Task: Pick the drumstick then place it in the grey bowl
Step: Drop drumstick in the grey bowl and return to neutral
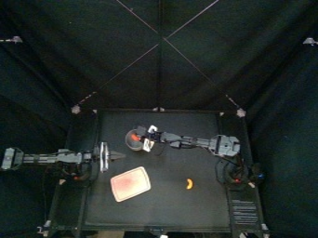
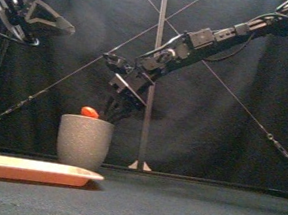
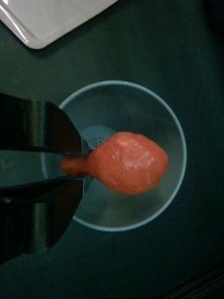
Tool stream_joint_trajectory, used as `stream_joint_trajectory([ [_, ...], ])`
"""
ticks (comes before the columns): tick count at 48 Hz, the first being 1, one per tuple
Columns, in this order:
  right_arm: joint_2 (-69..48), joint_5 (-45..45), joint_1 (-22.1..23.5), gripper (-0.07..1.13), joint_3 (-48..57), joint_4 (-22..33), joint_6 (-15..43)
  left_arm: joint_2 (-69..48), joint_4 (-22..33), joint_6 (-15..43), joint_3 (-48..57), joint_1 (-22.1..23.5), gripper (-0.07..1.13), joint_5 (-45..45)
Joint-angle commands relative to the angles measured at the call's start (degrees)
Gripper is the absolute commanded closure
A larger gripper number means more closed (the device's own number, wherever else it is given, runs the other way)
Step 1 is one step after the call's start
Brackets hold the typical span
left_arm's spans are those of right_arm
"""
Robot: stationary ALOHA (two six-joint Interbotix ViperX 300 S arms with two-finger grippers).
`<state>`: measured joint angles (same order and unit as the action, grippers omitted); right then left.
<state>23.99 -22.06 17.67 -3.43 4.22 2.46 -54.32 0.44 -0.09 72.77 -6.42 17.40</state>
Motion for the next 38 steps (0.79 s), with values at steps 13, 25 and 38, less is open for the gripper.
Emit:
stream_joint_trajectory([
  [13, -1.8, 2.5, -0.6, 0.27, -2.0, 0.9, 0.0, 0.3, -0.1, 0.0, -0.4, -0.2, 1.06, 0.5],
  [25, -6.7, 10.1, -1.1, 0.27, 2.3, -0.1, -0.1, 0.3, 0.4, 0.0, -0.4, -0.2, 1.06, 0.5],
  [38, -18.4, 27.8, -1.2, 0.27, 19.8, -1.4, -0.1, 0.3, 0.7, 0.0, -0.2, -0.4, 1.06, 0.5],
])
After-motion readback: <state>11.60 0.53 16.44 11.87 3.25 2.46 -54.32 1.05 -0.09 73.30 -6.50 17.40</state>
